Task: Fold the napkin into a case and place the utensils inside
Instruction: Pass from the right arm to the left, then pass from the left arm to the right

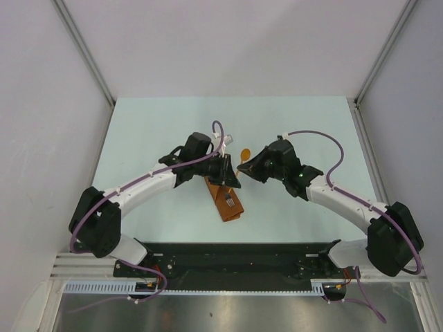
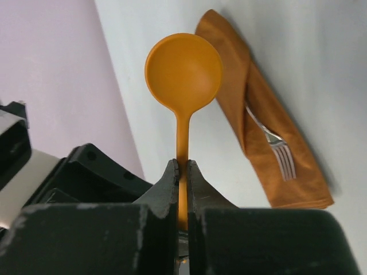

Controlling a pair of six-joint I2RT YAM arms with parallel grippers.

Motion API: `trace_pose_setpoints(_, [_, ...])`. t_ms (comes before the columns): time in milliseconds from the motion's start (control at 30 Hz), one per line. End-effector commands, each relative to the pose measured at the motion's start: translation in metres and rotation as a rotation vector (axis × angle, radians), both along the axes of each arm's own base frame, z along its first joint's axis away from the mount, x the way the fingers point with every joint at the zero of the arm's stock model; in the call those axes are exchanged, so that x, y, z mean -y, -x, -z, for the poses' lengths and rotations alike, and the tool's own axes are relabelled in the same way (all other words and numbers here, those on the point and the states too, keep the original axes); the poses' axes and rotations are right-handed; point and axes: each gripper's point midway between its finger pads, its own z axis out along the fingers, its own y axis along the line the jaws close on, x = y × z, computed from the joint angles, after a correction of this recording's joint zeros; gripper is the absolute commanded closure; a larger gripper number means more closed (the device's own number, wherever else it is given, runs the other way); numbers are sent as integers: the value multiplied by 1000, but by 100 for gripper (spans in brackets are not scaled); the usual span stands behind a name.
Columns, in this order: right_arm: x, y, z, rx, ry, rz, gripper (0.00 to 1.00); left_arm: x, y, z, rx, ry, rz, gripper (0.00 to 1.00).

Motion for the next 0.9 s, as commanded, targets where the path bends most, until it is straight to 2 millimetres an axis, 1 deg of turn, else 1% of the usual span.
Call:
trace_pose_setpoints(0, [-18, 1, -34, 65, -136, -36, 97, 2, 11, -34, 48, 81, 62, 95])
trace_pose_setpoints(33, [-19, 3, -33, 72, -129, -70, 87, -5, 12, -31, 54, 38, 52, 99])
trace_pose_setpoints(67, [-16, 1, -35, 102, -111, -100, 76, -9, 13, -31, 54, 21, 53, 100])
trace_pose_setpoints(100, [-5, -10, -35, 189, -47, -148, 48, -14, 17, -37, 67, 21, 54, 100])
trace_pose_setpoints(133, [-6, -4, -32, 219, -36, -274, 40, -20, 23, -33, 56, -2, 71, 100])
trace_pose_setpoints(167, [-4, -7, -45, 291, -29, -350, 38, -24, 29, -33, 46, -10, 87, 100])
trace_pose_setpoints(200, [13, -15, -42, 397, 58, -434, 37, -29, 34, -34, 49, -19, 94, 100])
trace_pose_setpoints(233, [15, -8, -43, 441, 82, -510, 36, -36, 42, -28, 31, -50, 109, 100])
trace_pose_setpoints(267, [20, -11, -57, 521, 133, -532, 31, -40, 47, -26, 26, -64, 113, 100])
trace_pose_setpoints(300, [26, -7, -49, 531, 209, -578, 29, -46, 53, -21, 14, -79, 118, 100])
trace_pose_setpoints(333, [27, -5, -49, 625, 268, -662, 28, -51, 60, -23, 21, -80, 130, 100])
trace_pose_setpoints(367, [28, -3, -49, 643, 296, -706, 29, -52, 65, -23, 21, -75, 144, 100])
trace_pose_setpoints(400, [25, 4, -50, 666, 285, -769, 29, -58, 72, -17, 5, -96, 156, 100])
trace_pose_setpoints(433, [25, 7, -48, 716, 306, -820, 31, -61, 75, -18, 10, -100, 165, 100])
trace_pose_setpoints(467, [22, 9, -50, 751, 297, -846, 33, -63, 79, -18, 7, -100, 179, 100])
trace_pose_setpoints(500, [17, 22, -53, 773, 240, -912, 34, -67, 84, -15, -6, -111, 187, 100])
trace_pose_setpoints(533, [14, 27, -54, 800, 236, -946, 37, -69, 85, -16, 10, -117, 196, 100])
trace_pose_setpoints(567, [13, 30, -52, 795, 227, -957, 42, -71, 87, -16, 11, -120, 198, 100])
trace_pose_setpoints(633, [9, 37, -48, 808, 208, -1012, 47, -70, 92, -18, 6, -100, 216, 100])
trace_pose_setpoints(667, [9, 42, -44, 801, 197, -1042, 52, -71, 93, -20, 13, -95, 215, 100])
trace_pose_setpoints(733, [5, 52, -40, 789, 153, -1090, 55, -72, 94, -20, 15, -96, 215, 100])
trace_pose_setpoints(867, [-3, 57, -36, 798, 150, -1108, 57, -71, 98, -22, 5, -77, 235, 100])
